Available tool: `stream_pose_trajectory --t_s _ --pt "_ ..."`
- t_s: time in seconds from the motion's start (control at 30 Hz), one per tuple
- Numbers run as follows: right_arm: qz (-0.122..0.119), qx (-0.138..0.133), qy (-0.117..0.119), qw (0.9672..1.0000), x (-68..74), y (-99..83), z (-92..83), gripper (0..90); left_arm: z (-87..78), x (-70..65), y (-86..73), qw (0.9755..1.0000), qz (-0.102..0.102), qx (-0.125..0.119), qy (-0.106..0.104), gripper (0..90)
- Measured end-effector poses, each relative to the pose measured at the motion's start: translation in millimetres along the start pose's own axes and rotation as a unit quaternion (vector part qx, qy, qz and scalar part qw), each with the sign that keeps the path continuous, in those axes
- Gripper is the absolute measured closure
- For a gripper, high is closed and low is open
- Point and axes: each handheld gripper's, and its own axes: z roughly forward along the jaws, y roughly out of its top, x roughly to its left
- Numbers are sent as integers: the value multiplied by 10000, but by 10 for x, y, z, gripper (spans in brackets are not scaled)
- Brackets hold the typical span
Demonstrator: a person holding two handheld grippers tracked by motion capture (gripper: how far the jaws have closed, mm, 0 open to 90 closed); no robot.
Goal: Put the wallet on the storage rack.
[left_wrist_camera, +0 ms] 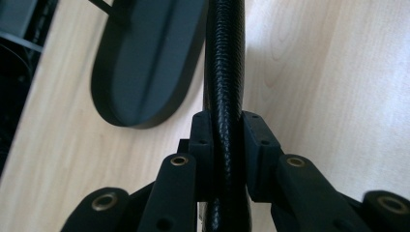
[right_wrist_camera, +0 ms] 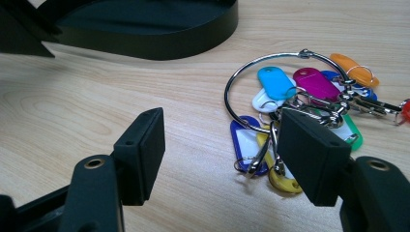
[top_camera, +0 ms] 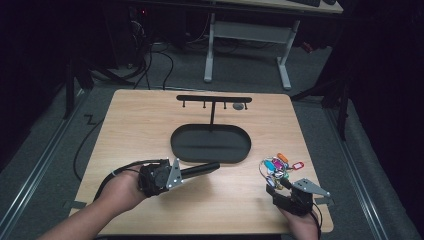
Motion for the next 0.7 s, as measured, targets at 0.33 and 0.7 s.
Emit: stream_pose_trajectory --t_s 0.33,0.7 --pt "28 -19 -75 10000 -36 -41 -76 347 75 85 83 9963 522 -217 643 767" --pt "138 -48 -191 9997 -89 -109 -192 347 387 205 245 9897 868 -521 1012 767"
